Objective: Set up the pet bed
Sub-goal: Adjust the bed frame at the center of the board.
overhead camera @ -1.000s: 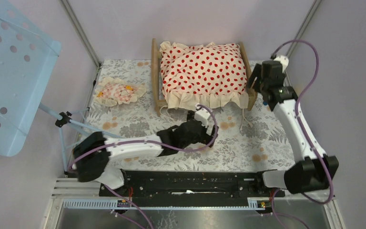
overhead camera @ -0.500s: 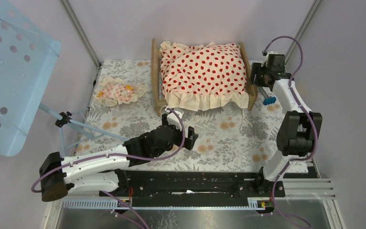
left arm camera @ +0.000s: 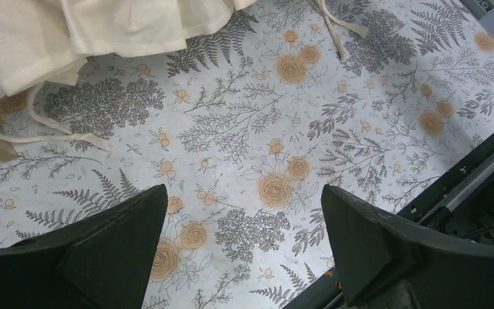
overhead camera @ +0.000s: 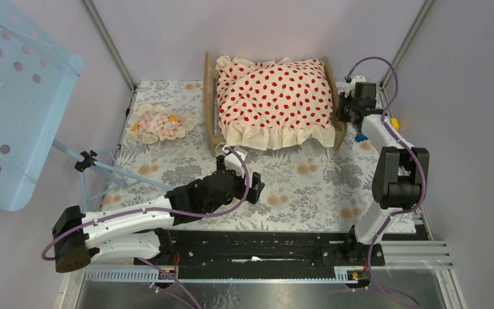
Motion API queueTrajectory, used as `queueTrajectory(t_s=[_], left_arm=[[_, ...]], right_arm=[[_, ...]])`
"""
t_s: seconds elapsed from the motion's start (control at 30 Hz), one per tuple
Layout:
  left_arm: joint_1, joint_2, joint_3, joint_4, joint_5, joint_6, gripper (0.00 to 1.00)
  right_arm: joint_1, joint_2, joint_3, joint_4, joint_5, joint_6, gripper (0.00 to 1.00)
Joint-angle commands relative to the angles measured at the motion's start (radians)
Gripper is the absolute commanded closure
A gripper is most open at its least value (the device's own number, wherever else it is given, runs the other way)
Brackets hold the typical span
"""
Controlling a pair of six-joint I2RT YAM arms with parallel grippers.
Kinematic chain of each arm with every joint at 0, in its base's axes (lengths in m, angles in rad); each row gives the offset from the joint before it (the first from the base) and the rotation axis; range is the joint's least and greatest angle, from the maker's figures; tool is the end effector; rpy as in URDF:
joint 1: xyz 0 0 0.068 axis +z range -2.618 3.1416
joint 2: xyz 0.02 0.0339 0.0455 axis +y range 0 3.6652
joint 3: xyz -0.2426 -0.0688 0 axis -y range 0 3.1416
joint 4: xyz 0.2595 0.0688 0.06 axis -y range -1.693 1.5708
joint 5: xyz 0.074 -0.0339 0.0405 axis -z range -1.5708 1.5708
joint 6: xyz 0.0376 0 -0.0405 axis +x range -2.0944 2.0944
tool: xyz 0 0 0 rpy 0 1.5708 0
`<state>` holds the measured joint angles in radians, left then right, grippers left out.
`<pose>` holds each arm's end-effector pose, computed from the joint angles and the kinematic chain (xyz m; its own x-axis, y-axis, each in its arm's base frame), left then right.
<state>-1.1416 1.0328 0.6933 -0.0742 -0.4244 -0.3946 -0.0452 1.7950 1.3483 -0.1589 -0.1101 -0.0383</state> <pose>0.1221 -0.2295 0.2485 -0.4127 0.0599 -0.9089 0.5558 0.8071 -0.1992 0.4252 -0.0151 0.2286 -0.5665 -0.0125 -0.8240 -0.0671 0.9973 0.0310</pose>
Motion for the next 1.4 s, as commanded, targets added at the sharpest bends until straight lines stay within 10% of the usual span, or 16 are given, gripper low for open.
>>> queueTrajectory(t_s=[0.0,0.23,0.8,1.37], left_arm=[[-0.001,-0.042,-0.003,-0.013,-0.032,-0.023,0.01],[-0.001,-0.133,-0.024,-0.078,-0.063,-0.053,0.02],[-0.002,-0.21,-0.085,-0.153,-0.072,-0.141,0.04],[-0.001,-0.151,-0.063,-0.191,-0.108,-0.172,0.04]], right_arm=[[0.093,-0.137,-0.174,0.119,-0.006,-0.014,0.85],[0.225,-0.357,-0.394,0.241,0.034,0.095,0.99],[0.574,-0.399,-0.452,0.295,0.273,0.346,1.0],[0.552,-0.523,-0.453,0.114,0.524,0.273,1.0]])
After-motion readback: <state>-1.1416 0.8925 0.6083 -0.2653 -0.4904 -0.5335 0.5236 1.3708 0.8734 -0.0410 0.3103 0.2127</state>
